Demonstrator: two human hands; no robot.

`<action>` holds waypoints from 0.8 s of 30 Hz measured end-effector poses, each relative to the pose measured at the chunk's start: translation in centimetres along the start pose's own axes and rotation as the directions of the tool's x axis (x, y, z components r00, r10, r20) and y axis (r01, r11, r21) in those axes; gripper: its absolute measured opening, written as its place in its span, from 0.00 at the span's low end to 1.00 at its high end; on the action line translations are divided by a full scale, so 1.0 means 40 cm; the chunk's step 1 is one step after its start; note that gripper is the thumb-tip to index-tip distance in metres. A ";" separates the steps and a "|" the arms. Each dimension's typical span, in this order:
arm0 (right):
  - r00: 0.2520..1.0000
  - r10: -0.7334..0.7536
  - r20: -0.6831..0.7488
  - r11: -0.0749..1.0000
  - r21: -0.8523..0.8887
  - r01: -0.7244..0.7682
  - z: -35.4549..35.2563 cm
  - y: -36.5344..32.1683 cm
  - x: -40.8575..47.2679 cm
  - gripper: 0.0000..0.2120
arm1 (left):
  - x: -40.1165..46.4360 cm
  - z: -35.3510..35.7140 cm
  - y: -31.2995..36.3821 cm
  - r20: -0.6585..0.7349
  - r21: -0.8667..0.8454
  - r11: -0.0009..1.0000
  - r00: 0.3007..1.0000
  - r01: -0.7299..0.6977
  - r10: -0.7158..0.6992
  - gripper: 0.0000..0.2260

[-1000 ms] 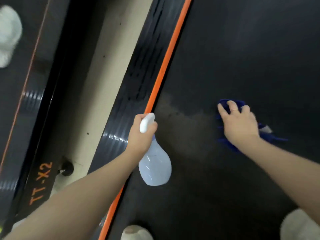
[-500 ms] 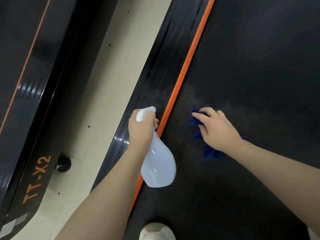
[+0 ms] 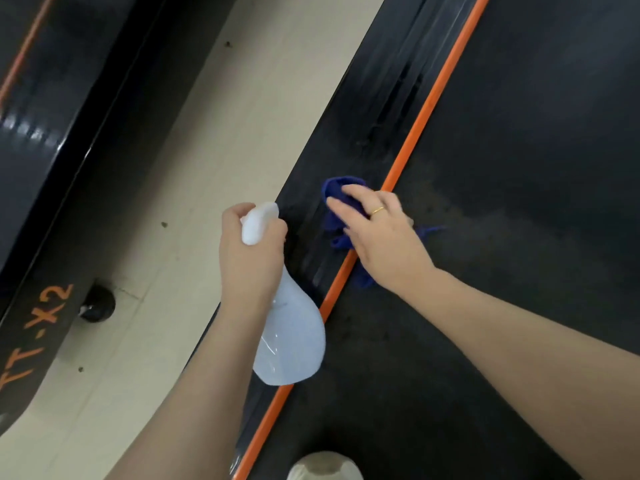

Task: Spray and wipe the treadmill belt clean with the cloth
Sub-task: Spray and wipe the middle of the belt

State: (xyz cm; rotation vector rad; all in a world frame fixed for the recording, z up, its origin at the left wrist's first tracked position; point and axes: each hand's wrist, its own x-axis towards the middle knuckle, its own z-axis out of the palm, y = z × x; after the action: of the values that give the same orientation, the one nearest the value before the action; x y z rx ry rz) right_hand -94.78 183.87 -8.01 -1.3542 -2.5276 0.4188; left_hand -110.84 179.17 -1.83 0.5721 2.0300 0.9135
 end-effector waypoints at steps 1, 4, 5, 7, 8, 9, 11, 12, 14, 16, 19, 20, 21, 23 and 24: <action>0.988 -0.154 0.028 0.988 -0.018 0.154 0.029 -0.021 0.010 0.23 | 0.006 -0.004 0.013 0.005 -0.005 1.000 1.000 -0.016 0.016 0.14; 0.877 -0.448 0.173 0.893 0.038 0.449 0.097 -0.042 0.029 0.22 | 0.036 -0.003 0.053 0.051 0.053 0.998 0.998 -0.043 0.040 0.08; 0.876 -0.443 0.188 0.894 0.021 0.448 0.105 -0.022 0.048 0.22 | 0.047 0.000 0.060 0.059 0.053 0.997 0.997 -0.058 0.055 0.07; 0.937 -0.308 0.165 0.944 -0.065 0.322 0.092 0.033 0.115 0.22 | 0.062 0.006 0.075 0.055 0.020 0.996 0.995 -0.085 0.084 0.06; 0.971 -0.205 0.126 0.970 -0.105 0.218 0.073 0.062 0.160 0.22 | 0.067 0.008 0.080 0.059 0.001 0.997 0.995 -0.083 0.083 0.08; 0.989 -0.115 0.096 0.982 -0.141 0.127 0.053 0.091 0.205 0.22 | 0.072 0.010 0.082 0.063 -0.010 0.998 0.996 -0.068 0.068 0.09; 0.994 0.017 0.106 0.976 -0.220 0.007 0.022 0.145 0.284 0.24 | 0.080 0.009 0.083 0.051 -0.011 0.999 0.998 -0.036 0.037 0.09; 0.983 0.111 0.149 0.969 -0.237 -0.074 0.012 0.162 0.310 0.25 | 0.083 0.007 0.083 0.046 -0.008 1.000 0.999 -0.026 0.026 0.09; 0.956 0.255 0.141 0.951 -0.217 -0.222 -0.002 0.168 0.339 0.27 | 0.088 0.003 0.082 0.038 -0.006 1.000 0.999 -0.010 0.011 0.09; 0.980 0.152 0.126 0.971 -0.205 -0.124 0.010 0.132 0.339 0.26 | 0.092 -0.006 0.083 0.014 -0.011 1.000 1.000 0.013 -0.013 0.10; 0.941 -0.298 0.160 0.932 -0.164 0.323 0.083 0.041 0.249 0.23 | 0.094 -0.019 0.093 -0.002 -0.042 0.998 0.999 0.048 -0.048 0.11; 0.896 -0.378 0.232 0.905 -0.111 0.411 0.101 0.008 0.199 0.25 | 0.092 -0.023 0.095 -0.003 -0.060 0.997 0.998 0.055 -0.055 0.12; 0.848 -0.436 0.301 0.884 -0.032 0.466 0.115 -0.019 0.152 0.25 | 0.093 -0.027 0.096 -0.004 -0.075 0.995 0.998 0.060 -0.060 0.12; 0.738 -0.551 0.389 0.819 0.080 0.569 0.115 -0.049 0.097 0.24 | 0.097 -0.033 0.094 0.002 -0.089 0.994 0.998 0.060 -0.060 0.13; 0.699 -0.607 0.378 0.774 0.080 0.628 0.113 -0.040 0.101 0.24 | 0.099 -0.035 0.090 0.007 -0.082 0.995 0.998 0.057 -0.057 0.13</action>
State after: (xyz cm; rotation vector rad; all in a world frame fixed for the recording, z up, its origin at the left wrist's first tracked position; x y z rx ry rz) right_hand -99.73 185.81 -11.34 -0.3588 -3.1243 0.5037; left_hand -113.97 183.50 -0.45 0.4688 1.9841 0.9558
